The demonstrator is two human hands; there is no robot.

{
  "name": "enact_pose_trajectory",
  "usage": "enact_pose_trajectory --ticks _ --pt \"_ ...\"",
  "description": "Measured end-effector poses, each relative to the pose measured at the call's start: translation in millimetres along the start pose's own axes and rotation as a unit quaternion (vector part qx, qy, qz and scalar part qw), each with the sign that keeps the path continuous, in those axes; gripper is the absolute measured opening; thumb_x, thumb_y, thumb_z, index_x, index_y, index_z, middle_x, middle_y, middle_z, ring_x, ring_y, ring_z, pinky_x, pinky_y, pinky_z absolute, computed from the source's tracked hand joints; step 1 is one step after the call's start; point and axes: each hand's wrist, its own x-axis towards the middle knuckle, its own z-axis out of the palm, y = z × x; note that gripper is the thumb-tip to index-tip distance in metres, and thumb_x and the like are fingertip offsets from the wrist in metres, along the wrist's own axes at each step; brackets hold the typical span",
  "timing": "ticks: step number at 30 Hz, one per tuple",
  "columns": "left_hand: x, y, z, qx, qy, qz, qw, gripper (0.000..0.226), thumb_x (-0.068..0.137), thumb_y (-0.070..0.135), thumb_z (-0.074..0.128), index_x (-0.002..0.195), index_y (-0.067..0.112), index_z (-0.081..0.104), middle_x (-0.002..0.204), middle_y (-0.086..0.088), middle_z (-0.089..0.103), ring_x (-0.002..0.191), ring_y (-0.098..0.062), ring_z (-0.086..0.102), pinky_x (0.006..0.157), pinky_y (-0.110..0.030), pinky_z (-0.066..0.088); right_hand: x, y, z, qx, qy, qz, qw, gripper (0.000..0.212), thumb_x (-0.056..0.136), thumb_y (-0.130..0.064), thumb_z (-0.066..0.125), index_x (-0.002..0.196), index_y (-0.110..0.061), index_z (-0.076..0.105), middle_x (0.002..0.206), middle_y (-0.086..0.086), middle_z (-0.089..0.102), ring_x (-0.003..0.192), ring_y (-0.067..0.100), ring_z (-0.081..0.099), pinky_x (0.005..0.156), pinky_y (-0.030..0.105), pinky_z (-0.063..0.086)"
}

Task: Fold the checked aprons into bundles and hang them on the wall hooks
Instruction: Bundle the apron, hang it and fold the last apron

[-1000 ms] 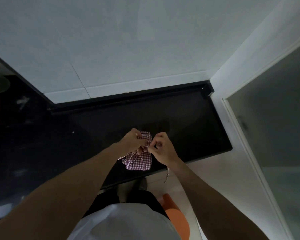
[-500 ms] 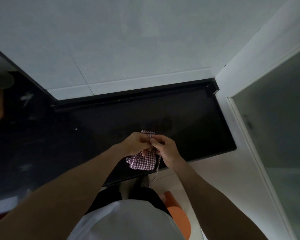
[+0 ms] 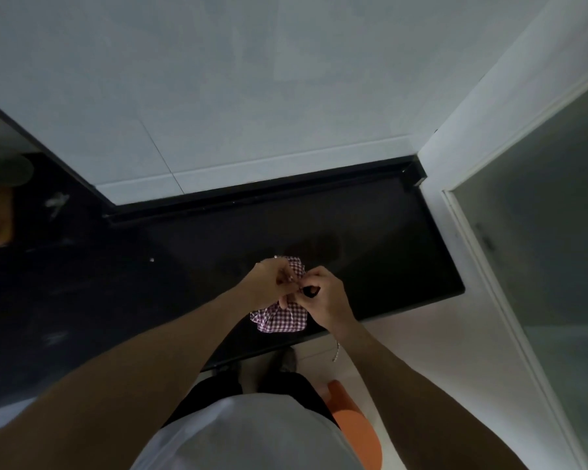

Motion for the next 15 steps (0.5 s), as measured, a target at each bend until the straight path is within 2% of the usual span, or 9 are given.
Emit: enact_pose_trajectory --ticks 2,4,7,8,10,11,13,15 --pt "2.1 2.8 -0.7 0.024 0.024 0.011 0.999 0.013 0.092 0.018 0.067 0.099 0.010 0.060 0.081 -0.008 0.074 0.066 -0.013 0.072 0.061 -0.011 0.052 1.6 -2.6 -0.8 -0.002 0.009 0.011 1.000 0.013 0.080 -0.011 0.081 0.089 -0.005 0.074 0.095 0.000 0.064 0.081 0.007 0.063 0.075 0.022 0.055" --pt "2.0 4.5 1.1 0.046 0.057 0.038 0.997 0.012 0.092 0.016 0.068 0.098 0.007 0.063 0.083 -0.007 0.073 0.068 -0.016 0.070 0.064 -0.014 0.053 2.6 -6.3 0.9 0.001 0.036 0.022 0.999 0.011 0.082 -0.010 0.080 0.089 -0.005 0.074 0.093 0.001 0.067 0.079 0.004 0.063 0.076 0.021 0.054" --pt "-3.3 0.4 13.2 0.109 0.132 0.119 0.978 0.006 0.093 0.008 0.064 0.094 0.002 0.065 0.091 -0.007 0.066 0.076 -0.018 0.062 0.076 -0.036 0.055 5.4 -11.6 2.6 0.029 0.056 0.068 0.996 0.014 0.082 -0.012 0.080 0.094 -0.005 0.076 0.093 0.003 0.073 0.082 0.008 0.066 0.081 0.023 0.054" --pt "-3.8 -1.8 16.9 0.118 0.159 0.136 0.971 0.006 0.093 0.007 0.064 0.092 0.001 0.065 0.099 -0.007 0.062 0.080 -0.017 0.059 0.077 -0.033 0.054 6.5 -12.7 2.5 0.036 0.048 0.082 0.995 0.014 0.083 -0.014 0.080 0.095 -0.007 0.076 0.091 0.001 0.073 0.082 0.007 0.066 0.082 0.022 0.053" --pt "-3.2 -2.7 16.4 0.112 0.194 0.116 0.968 0.009 0.091 0.009 0.067 0.091 0.001 0.064 0.112 -0.002 0.050 0.088 -0.014 0.054 0.079 -0.022 0.049 6.3 -14.0 2.3 0.041 0.028 0.092 0.995 0.010 0.084 -0.018 0.079 0.090 -0.011 0.075 0.083 -0.008 0.070 0.076 0.000 0.064 0.076 0.017 0.050" --pt "-1.7 -2.4 14.3 0.106 0.190 0.102 0.971 0.009 0.090 0.009 0.068 0.091 0.001 0.064 0.110 -0.001 0.052 0.089 -0.015 0.055 0.080 -0.024 0.049 5.5 -14.8 1.5 0.044 0.020 0.097 0.994 0.009 0.085 -0.019 0.078 0.089 -0.013 0.073 0.081 -0.010 0.068 0.074 -0.001 0.063 0.073 0.015 0.049" --pt "1.7 -2.8 10.0 0.116 0.150 0.095 0.977 0.006 0.089 0.009 0.067 0.090 0.004 0.064 0.096 -0.005 0.063 0.088 -0.021 0.061 0.081 -0.038 0.051 4.1 -14.8 0.8 0.045 0.002 0.109 0.993 0.009 0.087 -0.020 0.076 0.088 -0.015 0.068 0.083 -0.008 0.066 0.076 -0.001 0.062 0.071 0.015 0.049" --pt "1.5 -3.6 6.8 0.134 0.134 0.087 0.978 0.005 0.091 0.012 0.065 0.093 0.009 0.062 0.091 -0.005 0.067 0.087 -0.024 0.064 0.079 -0.041 0.052 3.6 -14.5 1.0 0.052 -0.009 0.116 0.992 0.010 0.088 -0.020 0.076 0.089 -0.018 0.065 0.086 -0.006 0.067 0.078 0.001 0.063 0.072 0.019 0.052"
